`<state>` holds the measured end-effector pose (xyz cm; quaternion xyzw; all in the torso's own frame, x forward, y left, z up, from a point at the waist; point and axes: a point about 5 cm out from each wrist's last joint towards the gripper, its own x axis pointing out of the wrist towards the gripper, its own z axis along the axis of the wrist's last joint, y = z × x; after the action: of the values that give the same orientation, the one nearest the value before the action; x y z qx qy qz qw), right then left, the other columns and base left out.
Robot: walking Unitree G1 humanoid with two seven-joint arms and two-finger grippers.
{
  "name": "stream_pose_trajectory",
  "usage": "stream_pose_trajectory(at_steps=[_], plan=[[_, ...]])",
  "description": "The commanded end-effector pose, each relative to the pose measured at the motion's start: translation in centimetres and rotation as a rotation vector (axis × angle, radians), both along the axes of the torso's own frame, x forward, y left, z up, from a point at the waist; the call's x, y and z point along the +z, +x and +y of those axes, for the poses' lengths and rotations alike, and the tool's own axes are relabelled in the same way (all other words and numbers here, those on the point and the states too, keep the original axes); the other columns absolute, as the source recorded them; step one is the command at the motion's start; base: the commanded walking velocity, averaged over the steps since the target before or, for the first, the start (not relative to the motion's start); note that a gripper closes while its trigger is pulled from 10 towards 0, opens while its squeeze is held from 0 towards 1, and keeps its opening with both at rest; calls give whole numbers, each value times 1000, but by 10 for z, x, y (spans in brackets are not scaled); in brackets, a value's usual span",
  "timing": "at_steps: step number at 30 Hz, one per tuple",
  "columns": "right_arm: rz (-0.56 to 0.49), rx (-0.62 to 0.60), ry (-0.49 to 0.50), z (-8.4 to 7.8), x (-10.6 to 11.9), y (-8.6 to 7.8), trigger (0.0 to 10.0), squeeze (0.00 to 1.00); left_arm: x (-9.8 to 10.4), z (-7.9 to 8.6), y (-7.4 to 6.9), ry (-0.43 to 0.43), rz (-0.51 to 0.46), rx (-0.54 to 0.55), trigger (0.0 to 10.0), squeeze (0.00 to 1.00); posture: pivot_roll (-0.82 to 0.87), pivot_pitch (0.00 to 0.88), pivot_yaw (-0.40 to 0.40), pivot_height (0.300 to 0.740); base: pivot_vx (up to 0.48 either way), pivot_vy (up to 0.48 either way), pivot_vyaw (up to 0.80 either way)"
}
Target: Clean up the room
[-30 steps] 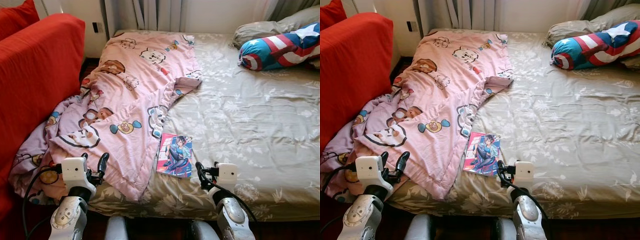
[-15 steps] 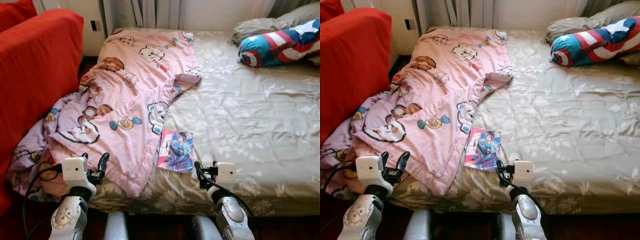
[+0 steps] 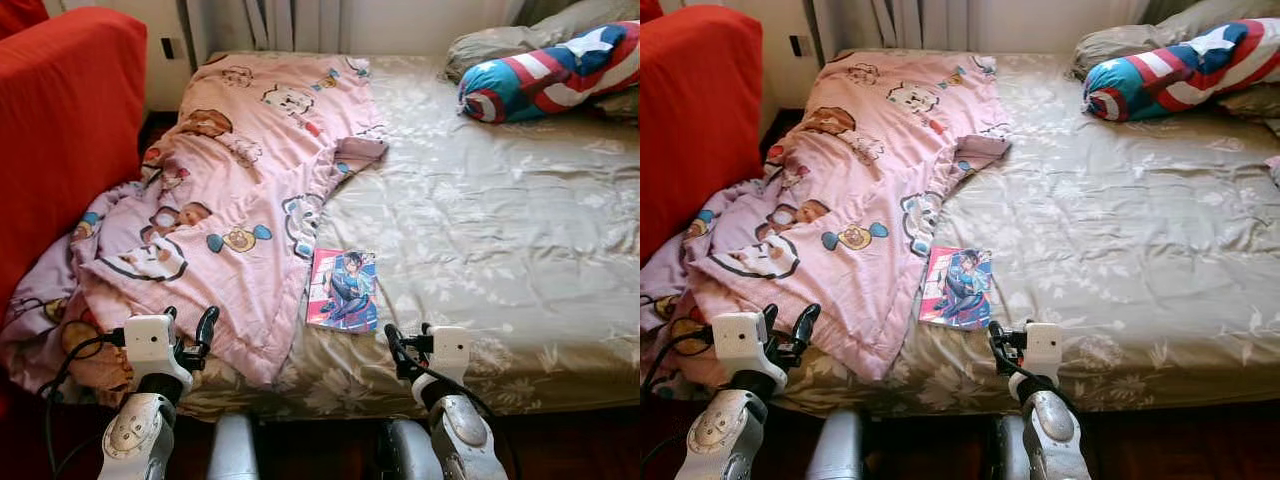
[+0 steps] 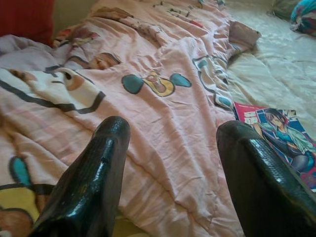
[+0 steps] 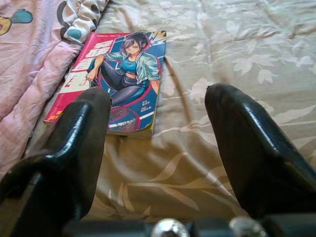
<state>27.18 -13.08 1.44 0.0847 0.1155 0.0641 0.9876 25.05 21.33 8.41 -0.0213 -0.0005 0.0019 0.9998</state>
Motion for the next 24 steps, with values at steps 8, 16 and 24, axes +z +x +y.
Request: stream_pose_trajectory(at_steps=[8, 16, 24], plan=[[-2, 53, -10, 7, -2, -4, 10000, 0, -6, -6, -1, -4, 32, -15, 10000, 0, 134, 151, -41, 598, 120, 0, 666], [3, 44, -4, 5, -3, -3, 10000, 0, -6, -9, -1, -12, 33, -20, 10000, 0, 131, 151, -40, 598, 244, 0, 0], [7, 37, -6, 4, -3, -3, 10000, 0, -5, -9, -1, -13, 30, -22, 10000, 0, 132, 153, -39, 598, 291, 0, 0]])
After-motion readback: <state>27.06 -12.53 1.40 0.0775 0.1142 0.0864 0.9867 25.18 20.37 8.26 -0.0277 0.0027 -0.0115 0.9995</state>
